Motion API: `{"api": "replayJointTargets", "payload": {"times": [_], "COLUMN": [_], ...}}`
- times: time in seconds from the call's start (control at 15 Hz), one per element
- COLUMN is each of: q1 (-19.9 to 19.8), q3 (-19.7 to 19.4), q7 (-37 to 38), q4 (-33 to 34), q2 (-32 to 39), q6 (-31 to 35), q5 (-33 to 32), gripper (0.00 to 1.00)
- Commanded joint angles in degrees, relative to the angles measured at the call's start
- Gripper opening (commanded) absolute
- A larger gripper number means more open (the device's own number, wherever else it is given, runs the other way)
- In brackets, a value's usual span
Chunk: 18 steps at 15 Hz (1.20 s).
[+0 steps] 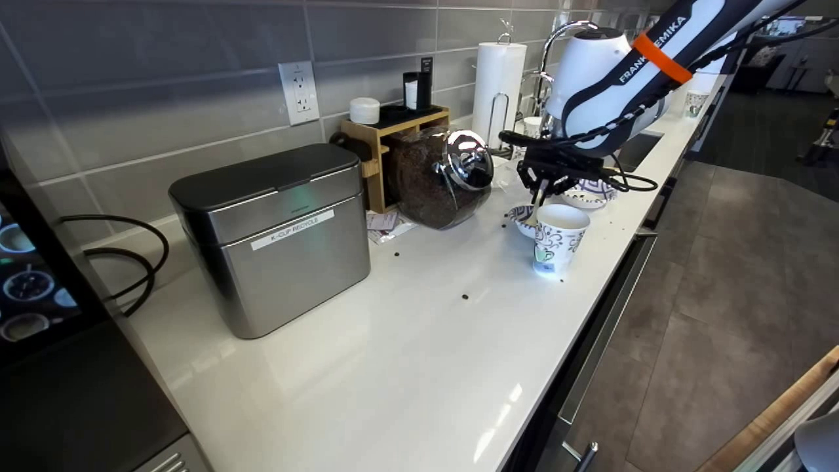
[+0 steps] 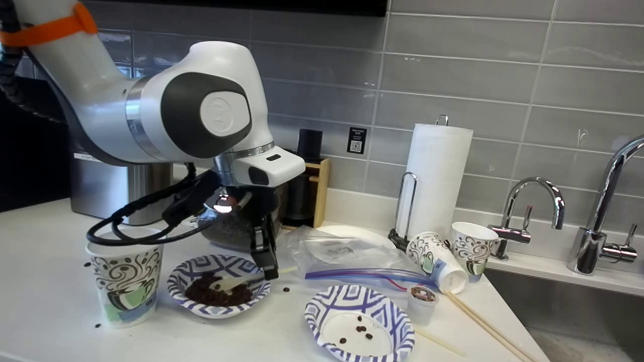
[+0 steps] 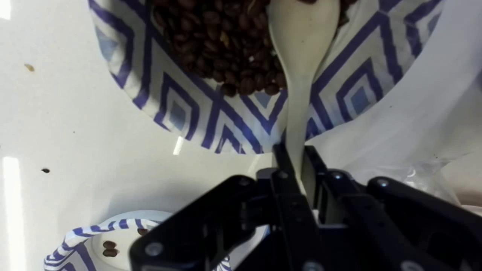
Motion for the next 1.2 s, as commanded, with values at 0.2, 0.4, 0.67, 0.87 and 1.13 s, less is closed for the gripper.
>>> {"api": "replayJointTargets", "payload": {"times": [0.2, 0.4, 0.67, 0.87, 1.13], "q1": [-9.8, -12.3, -15.4, -17.5, -20.0], "q3": [8.6, 10.6, 13.0, 14.2, 15.4], "q7": [0.2, -0.2, -2.6, -4.7, -7.9], "q4": [-0.2, -0.1, 0.2, 0.4, -0.1], "q2": [-2.1, -2.6, -3.8, -5.6, -9.2], "q6": [-2.1, -2.3, -5.0, -7.9, -9.6], "q5": [-0.7, -0.4, 1.5, 2.3, 3.3], "gripper": [0.03, 0.03, 0.03, 0.03, 0.03]}}
